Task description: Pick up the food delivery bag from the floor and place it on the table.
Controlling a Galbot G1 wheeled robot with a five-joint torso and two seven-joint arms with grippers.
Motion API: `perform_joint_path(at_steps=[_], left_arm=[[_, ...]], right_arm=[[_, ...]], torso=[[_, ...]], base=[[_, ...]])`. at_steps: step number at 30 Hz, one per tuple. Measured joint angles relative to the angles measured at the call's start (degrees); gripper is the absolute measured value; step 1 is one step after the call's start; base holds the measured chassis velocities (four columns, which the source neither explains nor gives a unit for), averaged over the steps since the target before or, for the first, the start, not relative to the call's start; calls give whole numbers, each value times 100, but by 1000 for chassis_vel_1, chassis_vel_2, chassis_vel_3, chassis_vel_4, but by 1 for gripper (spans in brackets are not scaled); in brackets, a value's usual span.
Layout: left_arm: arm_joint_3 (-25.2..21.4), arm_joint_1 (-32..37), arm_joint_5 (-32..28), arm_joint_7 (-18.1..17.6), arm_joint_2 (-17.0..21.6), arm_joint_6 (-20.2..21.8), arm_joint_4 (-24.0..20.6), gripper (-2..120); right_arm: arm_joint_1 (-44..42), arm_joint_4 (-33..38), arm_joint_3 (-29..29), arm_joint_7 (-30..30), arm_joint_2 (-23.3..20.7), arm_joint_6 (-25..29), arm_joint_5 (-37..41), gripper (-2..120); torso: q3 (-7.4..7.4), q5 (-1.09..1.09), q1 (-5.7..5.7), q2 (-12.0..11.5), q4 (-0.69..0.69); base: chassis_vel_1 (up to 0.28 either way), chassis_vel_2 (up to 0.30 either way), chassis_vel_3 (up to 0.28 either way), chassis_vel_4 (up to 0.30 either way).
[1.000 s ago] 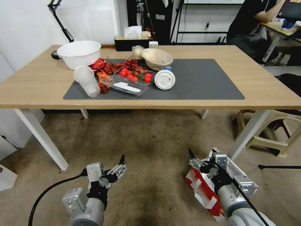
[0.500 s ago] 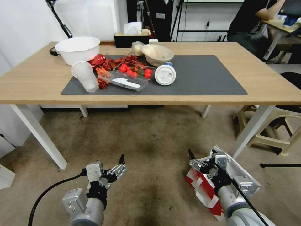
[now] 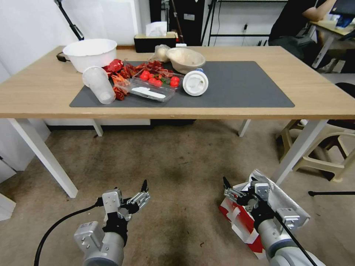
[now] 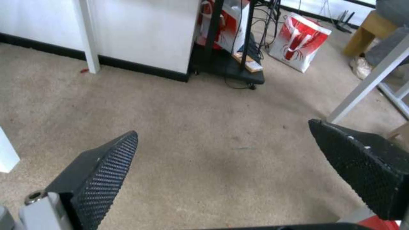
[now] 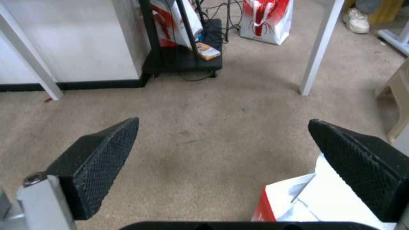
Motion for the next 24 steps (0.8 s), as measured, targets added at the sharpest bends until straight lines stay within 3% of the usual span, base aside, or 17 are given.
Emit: perform_joint_path(at_steps=[24], left_arm=[[-44,9,223,124,4,-184,35,100]], right_arm=[[-54,46,7,-15,3,90,38,100]], torso=[[-382,0,-176,-556,0]], base=[[0,0,0,0]])
